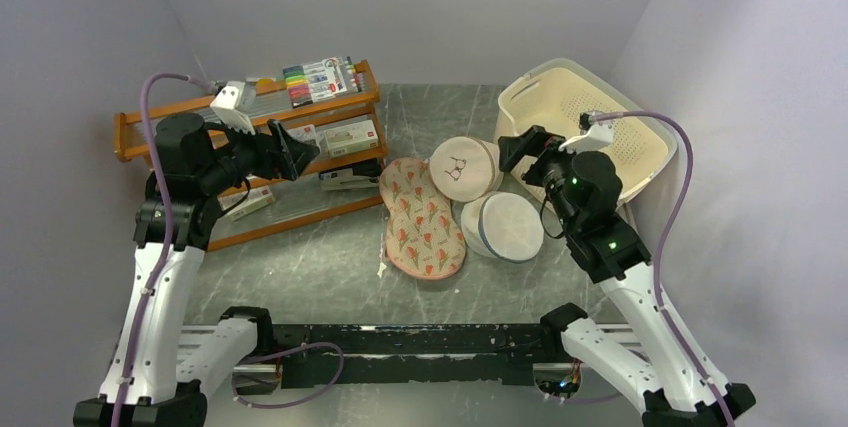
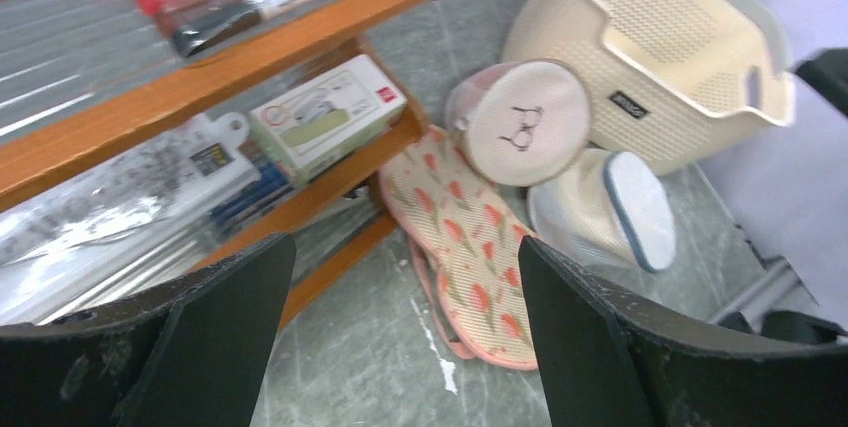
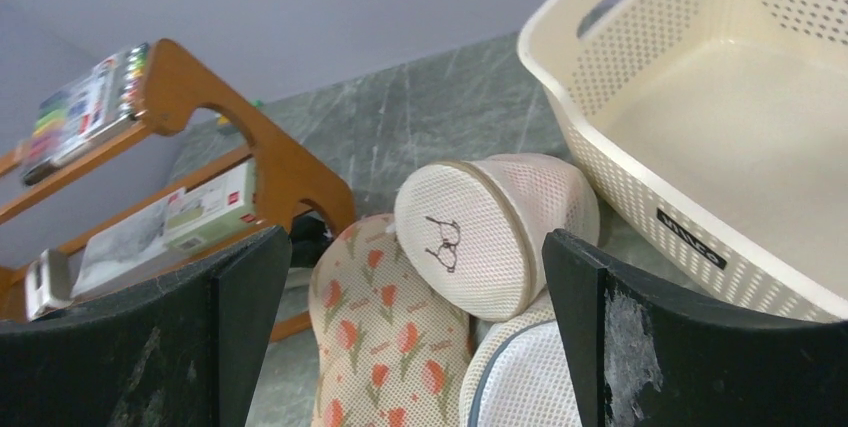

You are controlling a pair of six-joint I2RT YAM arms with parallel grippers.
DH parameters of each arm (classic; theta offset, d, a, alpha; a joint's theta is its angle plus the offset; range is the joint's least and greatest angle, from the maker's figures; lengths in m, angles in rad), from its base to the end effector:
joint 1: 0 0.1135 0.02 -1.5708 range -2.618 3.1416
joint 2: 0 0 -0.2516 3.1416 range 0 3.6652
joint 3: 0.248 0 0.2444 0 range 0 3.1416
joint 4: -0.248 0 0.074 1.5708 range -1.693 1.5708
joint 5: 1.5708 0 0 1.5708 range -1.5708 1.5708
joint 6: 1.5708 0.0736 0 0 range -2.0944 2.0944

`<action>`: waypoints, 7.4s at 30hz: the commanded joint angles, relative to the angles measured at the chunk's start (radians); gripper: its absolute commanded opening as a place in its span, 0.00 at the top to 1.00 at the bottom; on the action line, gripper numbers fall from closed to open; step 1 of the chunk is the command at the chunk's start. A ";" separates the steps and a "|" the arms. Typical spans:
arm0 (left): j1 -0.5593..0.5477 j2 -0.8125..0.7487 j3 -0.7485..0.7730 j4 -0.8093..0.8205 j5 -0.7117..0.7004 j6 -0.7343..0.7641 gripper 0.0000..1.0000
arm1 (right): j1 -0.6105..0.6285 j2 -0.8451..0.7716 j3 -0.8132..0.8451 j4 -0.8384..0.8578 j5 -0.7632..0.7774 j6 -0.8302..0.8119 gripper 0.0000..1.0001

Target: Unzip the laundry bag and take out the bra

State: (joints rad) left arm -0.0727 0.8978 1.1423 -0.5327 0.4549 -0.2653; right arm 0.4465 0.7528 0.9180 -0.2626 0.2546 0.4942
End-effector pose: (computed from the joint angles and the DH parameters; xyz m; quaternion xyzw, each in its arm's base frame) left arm 0.2099 -0.0477 0.3860 0.0592 0.7900 -0.2761 0.5441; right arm 0.1927 0.0717 0.3695 0.1028 0.7325 0.2182 0.6367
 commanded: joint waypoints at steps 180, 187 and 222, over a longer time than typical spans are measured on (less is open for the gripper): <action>-1.068 0.402 -0.358 0.247 -0.625 -0.570 0.02 | 0.054 0.849 0.023 0.034 -0.620 -0.110 0.27; -1.040 0.422 -0.422 0.223 -0.617 -0.655 0.02 | 0.126 0.885 0.011 0.056 -0.632 -0.087 0.35; -1.240 0.704 -0.252 0.393 -1.149 0.198 0.31 | 0.156 0.036 -0.249 -0.041 -0.011 -0.013 0.19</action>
State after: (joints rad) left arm -1.3106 1.5616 0.9085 -0.2546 -0.5564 -0.1776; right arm 0.6060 0.8326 0.6689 -0.2462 0.1337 0.4629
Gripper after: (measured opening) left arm 0.755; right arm 0.806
